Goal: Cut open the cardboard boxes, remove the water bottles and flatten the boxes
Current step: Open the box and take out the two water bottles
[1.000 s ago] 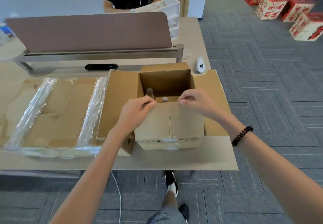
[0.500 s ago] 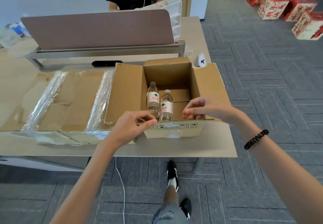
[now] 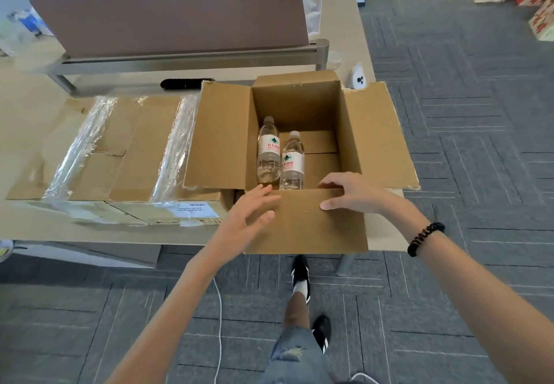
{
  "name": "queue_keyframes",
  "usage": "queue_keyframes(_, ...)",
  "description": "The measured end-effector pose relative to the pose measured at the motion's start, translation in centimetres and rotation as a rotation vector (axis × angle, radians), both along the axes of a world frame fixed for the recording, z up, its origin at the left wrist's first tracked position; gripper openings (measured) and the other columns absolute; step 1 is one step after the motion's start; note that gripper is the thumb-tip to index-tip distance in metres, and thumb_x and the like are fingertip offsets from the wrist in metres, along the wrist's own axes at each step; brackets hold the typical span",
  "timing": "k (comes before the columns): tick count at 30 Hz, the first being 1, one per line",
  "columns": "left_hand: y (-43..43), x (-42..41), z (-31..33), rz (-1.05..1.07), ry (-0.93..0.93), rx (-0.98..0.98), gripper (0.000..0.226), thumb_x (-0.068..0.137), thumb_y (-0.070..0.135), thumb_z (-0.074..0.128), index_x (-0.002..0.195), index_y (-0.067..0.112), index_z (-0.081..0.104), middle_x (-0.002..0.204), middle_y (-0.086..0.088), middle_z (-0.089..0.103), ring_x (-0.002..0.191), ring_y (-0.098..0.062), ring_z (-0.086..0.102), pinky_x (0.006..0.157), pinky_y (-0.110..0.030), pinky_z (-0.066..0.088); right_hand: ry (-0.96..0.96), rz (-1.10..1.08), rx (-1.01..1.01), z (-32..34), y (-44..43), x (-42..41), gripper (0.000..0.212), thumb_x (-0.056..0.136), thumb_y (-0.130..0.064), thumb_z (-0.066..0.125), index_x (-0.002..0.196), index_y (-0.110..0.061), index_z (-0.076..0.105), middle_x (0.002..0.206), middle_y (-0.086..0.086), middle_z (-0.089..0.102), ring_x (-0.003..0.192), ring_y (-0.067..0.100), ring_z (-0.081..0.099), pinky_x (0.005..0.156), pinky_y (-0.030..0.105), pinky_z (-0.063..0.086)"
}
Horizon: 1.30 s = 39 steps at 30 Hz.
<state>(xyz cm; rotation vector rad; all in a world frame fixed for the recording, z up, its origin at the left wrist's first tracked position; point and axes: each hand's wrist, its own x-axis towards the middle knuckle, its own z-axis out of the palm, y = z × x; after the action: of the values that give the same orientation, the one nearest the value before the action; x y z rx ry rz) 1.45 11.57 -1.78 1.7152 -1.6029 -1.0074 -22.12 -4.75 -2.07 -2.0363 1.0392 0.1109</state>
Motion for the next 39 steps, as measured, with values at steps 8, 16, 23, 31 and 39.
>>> queue_keyframes(8,-4.5,-0.9,-1.9,-0.097,-0.529,-0.117,0.045,0.102,0.034,0.047,0.144,0.022,0.045,0.14,0.002,0.056,0.13,-0.013,0.048,0.113,-0.036,0.034,0.229,0.087,-0.468,-0.1,1.9,0.6,0.039,0.096,-0.048,0.05,0.131,-0.031,0.05,0.11,0.002,0.066,0.101,0.027,0.059,0.075,0.033,0.04)
queue_keyframes(16,-5.5,-1.1,-3.6,-0.001,-0.662,-0.331,0.015,0.091,0.031,0.066,0.097,0.017,0.068,0.082,0.003,0.069,0.076,-0.02,0.063,0.066,-0.03,0.039,0.203,0.118,-0.839,-2.0,3.4,0.7,0.02,0.102,-0.038,0.044,0.101,-0.018,0.051,0.078,-0.003,0.064,0.067,0.022,0.06,0.054,0.032,0.038)
queue_keyframes(23,-5.6,-1.6,-4.5,0.087,-0.677,-0.393,0.009,0.086,0.021,0.072,0.082,0.018,0.065,0.069,0.005,0.064,0.064,-0.019,0.057,0.059,-0.032,0.037,0.168,0.127,-0.949,-3.1,3.0,1.6,0.028,0.098,-0.042,0.048,0.093,-0.016,0.057,0.055,-0.004,0.048,0.041,0.017,0.032,0.041,0.023,0.013)
queue_keyframes(31,-5.4,-2.7,-6.2,0.206,-0.724,-0.423,0.009,0.085,0.014,0.071,0.086,0.017,0.063,0.069,0.006,0.055,0.066,-0.018,0.048,0.066,-0.027,0.026,0.031,-0.02,-1.037,-5.4,4.0,2.0,0.023,0.098,-0.03,0.055,0.081,-0.015,0.055,0.056,-0.003,0.048,0.045,0.016,0.043,0.047,0.025,0.026)
queue_keyframes(39,-5.6,-1.0,-5.5,0.052,-0.688,-0.417,0.007,0.091,0.026,0.064,0.089,0.019,0.065,0.074,0.007,0.065,0.069,-0.016,0.058,0.063,-0.03,0.039,0.038,0.197,-0.963,-3.7,2.1,0.4,0.02,0.094,-0.031,0.055,0.087,-0.016,0.045,0.057,-0.006,0.049,0.042,0.014,0.042,0.042,0.02,0.01)
